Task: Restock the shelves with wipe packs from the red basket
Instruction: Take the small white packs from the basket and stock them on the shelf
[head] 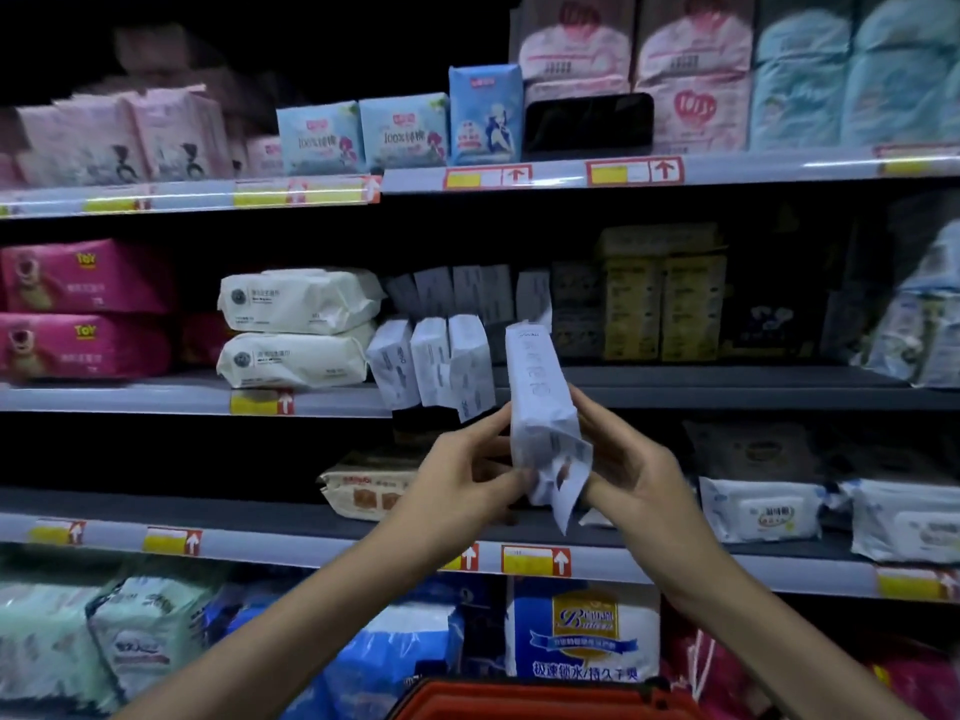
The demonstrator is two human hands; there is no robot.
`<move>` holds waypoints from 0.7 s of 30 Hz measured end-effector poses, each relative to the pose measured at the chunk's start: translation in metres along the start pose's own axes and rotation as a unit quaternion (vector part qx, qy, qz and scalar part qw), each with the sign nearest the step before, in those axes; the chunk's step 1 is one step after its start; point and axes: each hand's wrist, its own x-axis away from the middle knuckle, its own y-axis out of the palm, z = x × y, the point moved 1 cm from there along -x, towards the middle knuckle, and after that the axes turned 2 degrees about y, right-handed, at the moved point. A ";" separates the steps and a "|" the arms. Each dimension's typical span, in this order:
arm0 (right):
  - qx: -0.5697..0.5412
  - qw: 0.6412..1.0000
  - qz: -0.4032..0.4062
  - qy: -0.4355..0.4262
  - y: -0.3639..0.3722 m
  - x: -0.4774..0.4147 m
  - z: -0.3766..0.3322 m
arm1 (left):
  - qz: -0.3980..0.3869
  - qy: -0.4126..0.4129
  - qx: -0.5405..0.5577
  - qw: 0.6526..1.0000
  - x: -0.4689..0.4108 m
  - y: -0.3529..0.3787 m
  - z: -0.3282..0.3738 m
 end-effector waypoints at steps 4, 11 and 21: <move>0.000 0.999 0.030 -0.012 0.003 -0.041 0.020 | 0.077 0.032 -0.077 0.994 -0.037 -0.008 -0.013; 0.048 0.992 0.097 -0.059 0.010 -0.130 0.044 | 0.307 0.033 -0.285 0.908 -0.095 -0.016 -0.015; 0.165 0.954 0.251 0.021 0.037 -0.143 0.081 | 0.394 0.022 -0.425 0.814 -0.131 0.004 -0.054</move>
